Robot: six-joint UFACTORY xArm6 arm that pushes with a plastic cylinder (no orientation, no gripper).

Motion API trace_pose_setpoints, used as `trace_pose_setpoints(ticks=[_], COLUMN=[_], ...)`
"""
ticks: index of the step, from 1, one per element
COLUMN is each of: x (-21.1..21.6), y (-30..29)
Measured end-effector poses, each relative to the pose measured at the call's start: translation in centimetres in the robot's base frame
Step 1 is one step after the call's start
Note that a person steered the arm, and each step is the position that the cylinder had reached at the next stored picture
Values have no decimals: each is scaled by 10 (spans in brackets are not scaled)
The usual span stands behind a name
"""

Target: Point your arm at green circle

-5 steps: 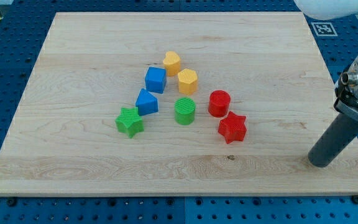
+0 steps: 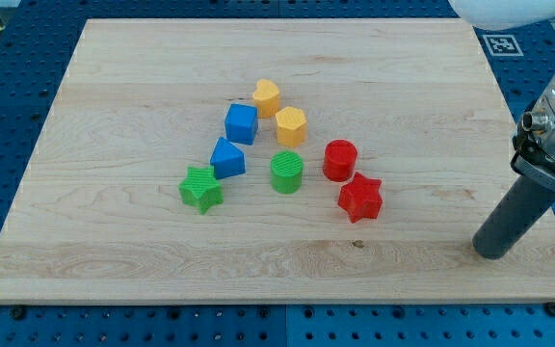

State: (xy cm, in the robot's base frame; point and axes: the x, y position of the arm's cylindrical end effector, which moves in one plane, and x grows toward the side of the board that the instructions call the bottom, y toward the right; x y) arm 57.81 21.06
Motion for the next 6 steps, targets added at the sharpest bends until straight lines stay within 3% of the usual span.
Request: trace_pose_setpoints(ticks=[3,4,6], x=[-8,-38,-50], y=[1,0,0])
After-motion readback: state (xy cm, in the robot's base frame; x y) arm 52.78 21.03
